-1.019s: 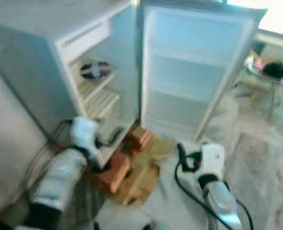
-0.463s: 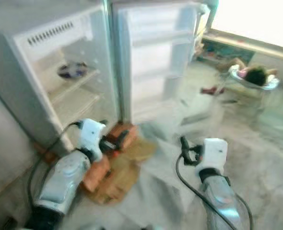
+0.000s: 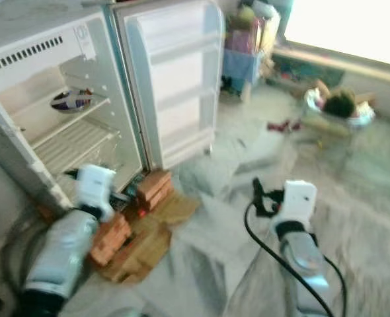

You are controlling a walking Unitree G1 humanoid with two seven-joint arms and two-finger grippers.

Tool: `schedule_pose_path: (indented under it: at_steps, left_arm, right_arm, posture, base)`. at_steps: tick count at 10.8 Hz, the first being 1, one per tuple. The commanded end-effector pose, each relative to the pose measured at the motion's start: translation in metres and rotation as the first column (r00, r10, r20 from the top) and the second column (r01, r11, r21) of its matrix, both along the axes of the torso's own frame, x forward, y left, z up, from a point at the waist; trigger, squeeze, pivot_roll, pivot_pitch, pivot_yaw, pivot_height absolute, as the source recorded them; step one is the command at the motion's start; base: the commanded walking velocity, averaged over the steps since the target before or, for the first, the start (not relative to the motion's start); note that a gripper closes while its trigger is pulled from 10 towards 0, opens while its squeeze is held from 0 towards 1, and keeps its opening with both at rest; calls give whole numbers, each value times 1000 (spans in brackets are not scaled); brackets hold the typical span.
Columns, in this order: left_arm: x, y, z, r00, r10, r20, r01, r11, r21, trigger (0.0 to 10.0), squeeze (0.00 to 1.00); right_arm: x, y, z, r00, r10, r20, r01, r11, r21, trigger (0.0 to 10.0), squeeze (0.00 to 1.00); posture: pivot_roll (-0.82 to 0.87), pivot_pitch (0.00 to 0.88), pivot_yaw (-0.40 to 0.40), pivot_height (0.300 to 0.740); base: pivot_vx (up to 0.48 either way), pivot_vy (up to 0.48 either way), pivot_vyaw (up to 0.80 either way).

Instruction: Restocking fridge

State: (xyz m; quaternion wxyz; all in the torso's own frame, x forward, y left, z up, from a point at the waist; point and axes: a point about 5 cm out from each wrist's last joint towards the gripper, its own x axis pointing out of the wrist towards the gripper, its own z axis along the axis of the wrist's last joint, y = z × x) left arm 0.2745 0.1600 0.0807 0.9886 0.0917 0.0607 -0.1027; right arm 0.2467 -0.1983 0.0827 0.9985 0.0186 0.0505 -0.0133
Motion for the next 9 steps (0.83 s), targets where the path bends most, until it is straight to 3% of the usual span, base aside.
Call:
schedule_pose_path:
  at_steps: [1, 5, 7, 9]
  left_arm:
    - [1, 4, 4, 999, 29, 14, -29, 999, 28, 10000, 0]
    - [-5, -4, 2, 1000, 7, 0, -7, 1000, 15, 10000, 0]
    - [-6, -9, -6, 1000, 0, -28, -1, 1000, -25, 10000, 0]
    - [-5, -16, -8, 999, -36, -36, 35, 999, -39, 10000, 0]
  right_arm:
    - [6, 3, 4, 1000, 21, 9, -21, 1000, -11, 10000, 0]
    - [24, 0, 16, 998, 18, 53, -16, 999, -32, 10000, 0]
    - [21, 6, 13, 998, 38, 46, -36, 998, -42, 10000, 0]
    - [17, 0, 7, 999, 12, 30, -11, 999, -46, 10000, 0]
  posture:
    - [45, 0, -19, 740]
    - [33, 6, -23, 740]
    - [14, 0, -15, 740]
    - [12, 0, -10, 740]
  base:
    - [428, 0, 0]
    - [432, 0, -769]
    - [459, 0, -800]
    - [480, 0, -800]
